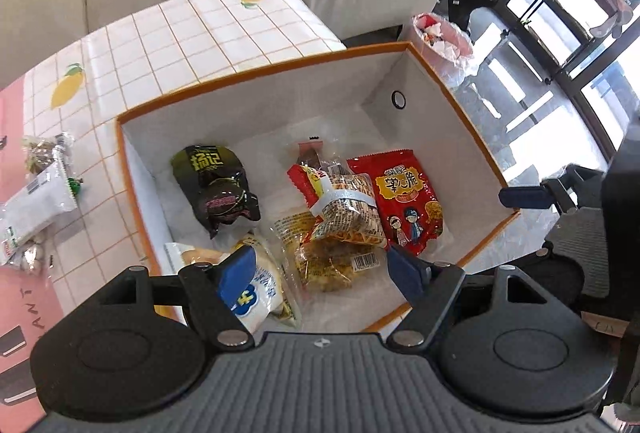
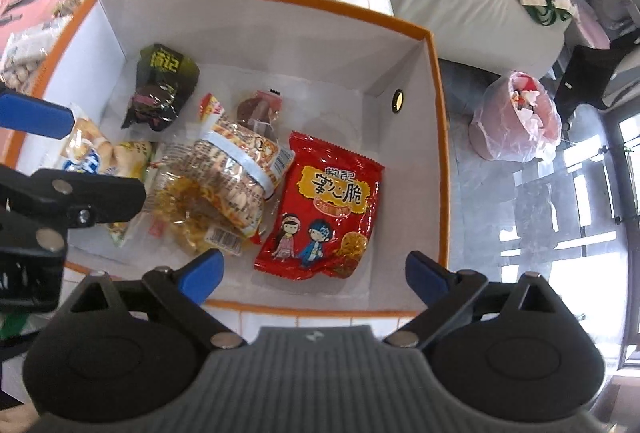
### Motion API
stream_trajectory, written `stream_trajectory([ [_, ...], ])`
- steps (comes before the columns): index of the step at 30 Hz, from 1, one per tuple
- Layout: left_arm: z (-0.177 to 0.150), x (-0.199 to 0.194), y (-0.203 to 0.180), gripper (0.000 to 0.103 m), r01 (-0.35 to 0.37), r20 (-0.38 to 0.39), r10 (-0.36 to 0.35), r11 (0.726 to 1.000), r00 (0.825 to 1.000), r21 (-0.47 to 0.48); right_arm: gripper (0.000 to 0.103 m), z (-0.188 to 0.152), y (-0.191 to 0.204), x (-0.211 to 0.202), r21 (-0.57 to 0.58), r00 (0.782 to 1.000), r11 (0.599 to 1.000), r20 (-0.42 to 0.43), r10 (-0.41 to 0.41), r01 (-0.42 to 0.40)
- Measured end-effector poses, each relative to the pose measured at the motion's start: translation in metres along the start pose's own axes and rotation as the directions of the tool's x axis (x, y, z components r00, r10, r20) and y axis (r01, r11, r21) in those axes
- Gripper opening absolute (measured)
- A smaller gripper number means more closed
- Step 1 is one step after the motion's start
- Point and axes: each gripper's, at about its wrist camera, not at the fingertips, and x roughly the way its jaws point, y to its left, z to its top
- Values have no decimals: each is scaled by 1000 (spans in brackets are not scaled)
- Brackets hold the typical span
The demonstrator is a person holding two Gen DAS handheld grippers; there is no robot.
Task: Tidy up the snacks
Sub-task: 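Open both tools to release the bags into the box, then move both tools back over the remaining snacks on the table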
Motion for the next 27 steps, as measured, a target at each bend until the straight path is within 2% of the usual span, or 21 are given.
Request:
stream_trajectory([
  [5,-13,-28,3,88,-31,92,29,999,995,13,95,-15,6,-26,109,994,994,108,-8,-4],
  [8,-26,-50,8,88,-63,180,58,998,982,24,95,-25,15,-44,181,979,983,203,-29,-8],
  [13,-49,-82,21,88,-116,312,98,992,945,40,95,-43,43,-66,282,932,955,361,-18,-91],
  [16,-63,-98,33,88,-137,370,115,990,922,34,95,-52,65,-75,296,903,946,429,-10,-130],
  [19,-80,-110,47,88,-143,417,125,990,900,10,95,-61,94,-82,295,868,947,495,-39,-126],
  [22,-97,-117,64,88,-177,456,167,984,874,-20,95,-72,120,-84,284,839,953,540,-65,-110],
  [25,-113,-119,81,88,-212,473,215,975,854,-61,95,-80,145,-83,252,824,961,565,-52,-112],
  [27,-124,-118,96,88,-218,470,240,971,849,-101,95,-82,158,-81,235,823,964,567,-31,-125],
])
